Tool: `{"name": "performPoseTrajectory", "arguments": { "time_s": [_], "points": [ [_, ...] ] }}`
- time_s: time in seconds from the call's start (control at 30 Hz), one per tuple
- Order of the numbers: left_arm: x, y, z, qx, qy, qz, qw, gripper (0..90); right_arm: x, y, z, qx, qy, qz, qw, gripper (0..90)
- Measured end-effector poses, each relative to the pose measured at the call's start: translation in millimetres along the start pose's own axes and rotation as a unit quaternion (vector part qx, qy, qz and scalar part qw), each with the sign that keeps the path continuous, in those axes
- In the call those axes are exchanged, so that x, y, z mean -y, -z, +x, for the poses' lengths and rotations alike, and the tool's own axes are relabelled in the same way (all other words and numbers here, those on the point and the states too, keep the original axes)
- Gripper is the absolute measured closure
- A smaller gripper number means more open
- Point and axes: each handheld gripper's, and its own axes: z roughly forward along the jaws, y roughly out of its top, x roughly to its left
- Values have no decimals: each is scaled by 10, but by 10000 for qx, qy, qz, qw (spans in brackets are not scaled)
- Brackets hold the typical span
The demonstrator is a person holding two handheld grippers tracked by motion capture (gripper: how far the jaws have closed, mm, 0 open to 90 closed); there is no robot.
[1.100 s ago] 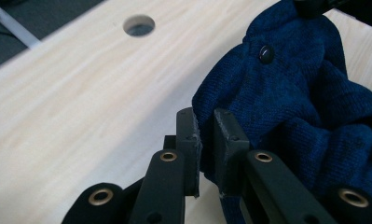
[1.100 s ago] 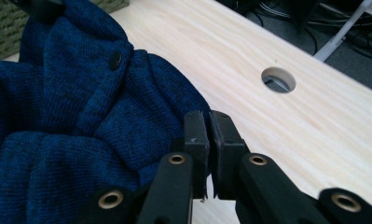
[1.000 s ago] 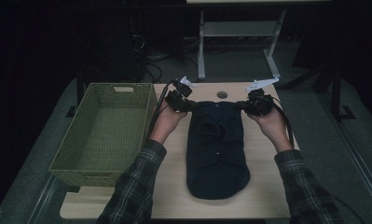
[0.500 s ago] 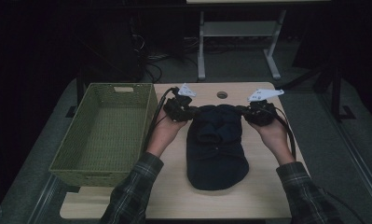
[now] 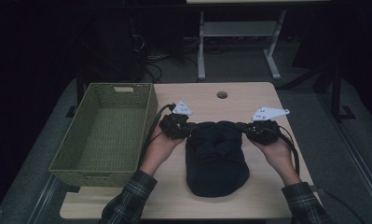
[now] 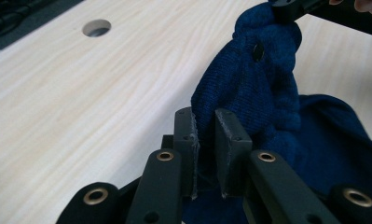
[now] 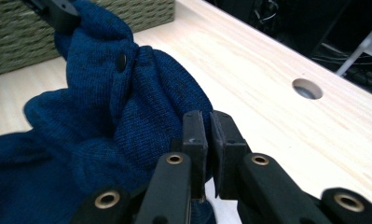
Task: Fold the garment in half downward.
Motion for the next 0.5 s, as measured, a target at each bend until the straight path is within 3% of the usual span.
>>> {"name": "performPoseTrajectory", "arguments": {
  "time_s": [0.17, 0.5],
  "points": [
    [115, 30, -91, 243, 14, 34, 9997, 794, 78, 76, 76, -148, 33, 52, 9999, 845],
    [281, 59, -250, 486, 49, 203, 9986, 787, 277, 178, 248, -443, 35, 85, 9990, 836]
  ]
}}
